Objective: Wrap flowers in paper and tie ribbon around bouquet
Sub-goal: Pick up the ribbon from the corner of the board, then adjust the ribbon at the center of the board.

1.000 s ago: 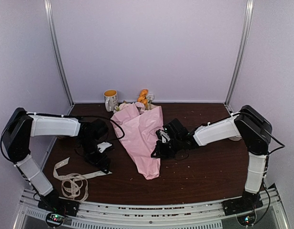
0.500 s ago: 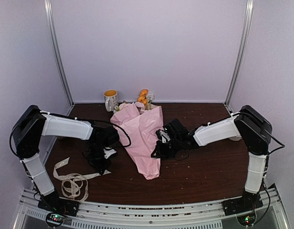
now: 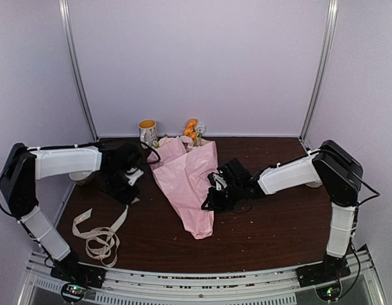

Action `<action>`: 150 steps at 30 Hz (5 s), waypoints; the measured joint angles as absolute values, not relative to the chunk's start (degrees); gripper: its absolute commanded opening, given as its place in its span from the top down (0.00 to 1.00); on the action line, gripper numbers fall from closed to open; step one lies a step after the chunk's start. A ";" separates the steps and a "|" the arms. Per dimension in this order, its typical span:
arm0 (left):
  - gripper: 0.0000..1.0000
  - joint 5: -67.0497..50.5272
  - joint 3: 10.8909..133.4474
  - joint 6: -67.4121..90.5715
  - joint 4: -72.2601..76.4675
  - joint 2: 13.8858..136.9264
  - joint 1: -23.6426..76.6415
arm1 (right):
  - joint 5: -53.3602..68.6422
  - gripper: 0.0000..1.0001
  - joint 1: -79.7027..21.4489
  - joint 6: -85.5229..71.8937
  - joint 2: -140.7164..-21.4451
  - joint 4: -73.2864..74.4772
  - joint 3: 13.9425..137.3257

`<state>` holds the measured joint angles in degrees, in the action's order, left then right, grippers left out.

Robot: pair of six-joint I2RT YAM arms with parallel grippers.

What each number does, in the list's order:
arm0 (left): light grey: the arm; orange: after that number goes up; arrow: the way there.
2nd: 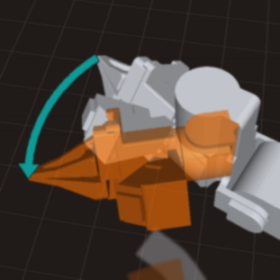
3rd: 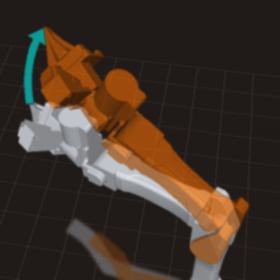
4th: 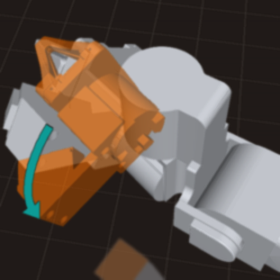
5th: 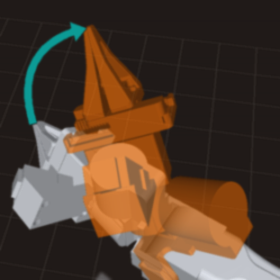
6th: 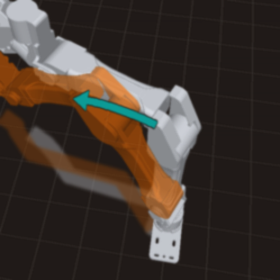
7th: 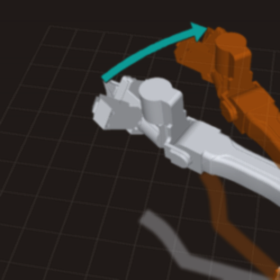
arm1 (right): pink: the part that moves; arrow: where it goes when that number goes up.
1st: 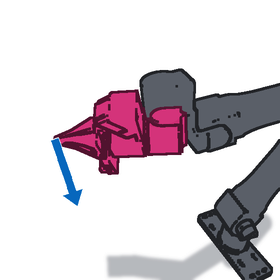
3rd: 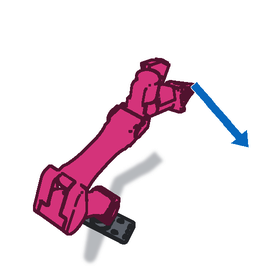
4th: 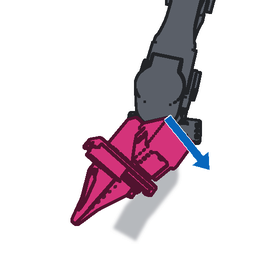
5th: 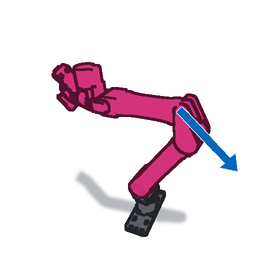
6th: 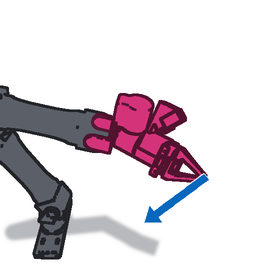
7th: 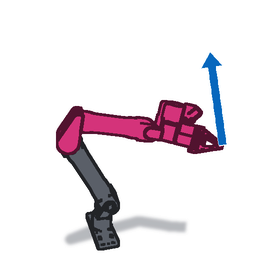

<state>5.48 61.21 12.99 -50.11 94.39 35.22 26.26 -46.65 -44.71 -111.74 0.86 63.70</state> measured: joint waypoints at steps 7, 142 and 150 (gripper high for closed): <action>1.00 16.95 96.12 5.50 -46.37 86.39 15.53 | 25.52 1.00 -46.87 -44.71 -111.44 1.41 63.70; 1.00 1.32 79.96 1.15 -52.60 112.31 1.45 | 23.03 1.00 -47.62 -40.69 -111.33 5.41 65.39; 1.00 4.10 78.98 0.95 -51.79 108.57 1.69 | 22.96 1.00 -47.62 -40.66 -111.31 5.41 65.36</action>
